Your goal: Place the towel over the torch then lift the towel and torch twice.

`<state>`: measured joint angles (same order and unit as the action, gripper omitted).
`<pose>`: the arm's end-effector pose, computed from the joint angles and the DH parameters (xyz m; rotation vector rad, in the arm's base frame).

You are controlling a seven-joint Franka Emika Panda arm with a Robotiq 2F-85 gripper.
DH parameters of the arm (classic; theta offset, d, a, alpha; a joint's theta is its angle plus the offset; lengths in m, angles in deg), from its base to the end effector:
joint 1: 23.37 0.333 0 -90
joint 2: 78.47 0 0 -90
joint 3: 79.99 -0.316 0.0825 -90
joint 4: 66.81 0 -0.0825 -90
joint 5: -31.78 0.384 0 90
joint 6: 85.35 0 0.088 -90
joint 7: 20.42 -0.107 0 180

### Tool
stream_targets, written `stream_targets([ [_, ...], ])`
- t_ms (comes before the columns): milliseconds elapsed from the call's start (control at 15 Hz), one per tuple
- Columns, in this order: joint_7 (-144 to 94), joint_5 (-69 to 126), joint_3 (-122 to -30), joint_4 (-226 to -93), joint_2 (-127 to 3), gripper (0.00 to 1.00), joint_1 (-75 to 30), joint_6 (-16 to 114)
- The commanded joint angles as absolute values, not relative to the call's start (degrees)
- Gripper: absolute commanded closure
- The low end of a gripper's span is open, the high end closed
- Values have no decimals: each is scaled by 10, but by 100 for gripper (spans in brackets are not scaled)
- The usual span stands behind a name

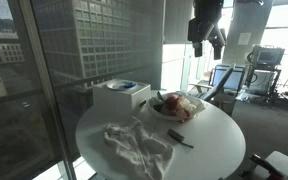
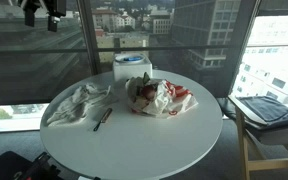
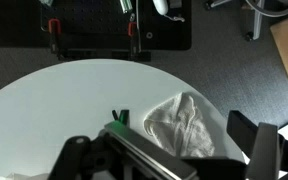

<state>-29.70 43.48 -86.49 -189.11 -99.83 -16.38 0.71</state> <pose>0.3951 0.1238 0.5397 -3.0000 -0.0713 0.4343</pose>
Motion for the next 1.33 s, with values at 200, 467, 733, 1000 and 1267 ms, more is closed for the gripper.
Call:
stream_targets([
  [200, -296, 436, -870, -1886, -999, 0, -170, 5],
  [467, -289, 422, -877, -1867, -921, 0, -171, 92],
  [733, -294, 380, -885, -1813, -792, 0, -167, 210],
  [1000, -302, 353, -880, -1744, -656, 0, -157, 287],
  [1267, -283, 379, -885, -1699, -569, 0, -148, 292],
])
